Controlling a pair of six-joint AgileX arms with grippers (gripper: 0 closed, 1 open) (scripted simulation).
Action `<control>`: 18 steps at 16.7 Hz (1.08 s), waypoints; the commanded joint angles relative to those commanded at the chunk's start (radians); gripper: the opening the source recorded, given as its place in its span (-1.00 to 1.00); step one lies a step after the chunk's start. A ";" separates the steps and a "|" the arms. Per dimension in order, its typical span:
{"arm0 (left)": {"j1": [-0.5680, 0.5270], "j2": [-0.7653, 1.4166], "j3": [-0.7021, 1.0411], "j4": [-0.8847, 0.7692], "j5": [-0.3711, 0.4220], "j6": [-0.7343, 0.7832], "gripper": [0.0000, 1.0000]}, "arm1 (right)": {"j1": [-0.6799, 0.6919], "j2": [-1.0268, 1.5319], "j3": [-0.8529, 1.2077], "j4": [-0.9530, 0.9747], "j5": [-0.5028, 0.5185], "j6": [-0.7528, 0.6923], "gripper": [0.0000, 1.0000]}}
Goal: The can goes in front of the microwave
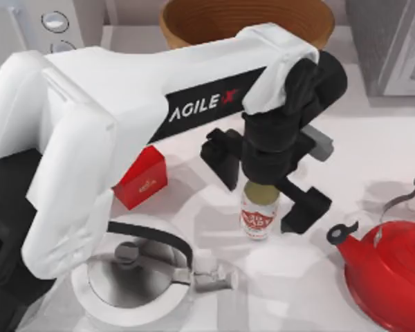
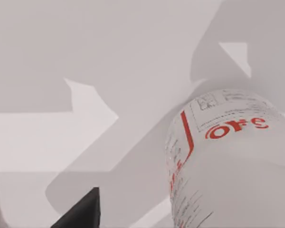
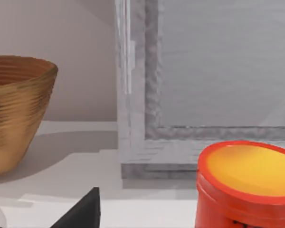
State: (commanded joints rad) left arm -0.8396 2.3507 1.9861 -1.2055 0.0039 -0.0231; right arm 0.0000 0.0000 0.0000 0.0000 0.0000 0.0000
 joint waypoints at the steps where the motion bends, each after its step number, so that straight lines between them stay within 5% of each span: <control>1: 0.000 0.000 0.000 0.000 0.000 0.000 1.00 | 0.000 0.000 0.000 0.000 0.000 0.000 1.00; 14: 0.000 0.000 0.000 0.000 0.000 0.000 -0.96 | 0.000 0.000 0.000 0.000 0.000 0.000 1.00; 18: 0.000 0.000 0.000 0.000 0.000 0.000 -1.00 | 0.000 0.000 0.000 0.000 0.000 0.000 1.00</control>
State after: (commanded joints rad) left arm -0.8396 2.3507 1.9861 -1.2055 0.0039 -0.0231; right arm 0.0000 0.0000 0.0000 0.0000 0.0000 0.0000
